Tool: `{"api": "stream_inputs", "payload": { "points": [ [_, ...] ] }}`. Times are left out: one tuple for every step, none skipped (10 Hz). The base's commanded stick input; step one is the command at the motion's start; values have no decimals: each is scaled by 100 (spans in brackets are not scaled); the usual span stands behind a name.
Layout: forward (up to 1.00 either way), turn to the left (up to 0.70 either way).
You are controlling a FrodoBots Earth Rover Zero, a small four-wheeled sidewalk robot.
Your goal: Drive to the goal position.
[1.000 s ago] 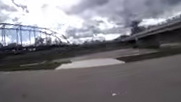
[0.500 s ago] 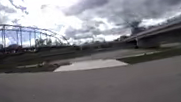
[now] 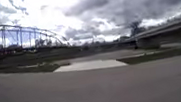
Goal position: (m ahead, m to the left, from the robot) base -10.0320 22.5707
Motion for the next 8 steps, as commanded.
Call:
{"api": "stream_inputs", "payload": {
  "points": [
    [96,0],
    [100,0],
    [100,0],
    [100,4],
    [100,24],
    [100,40],
    [100,40],
    [100,40]
  ]
}}
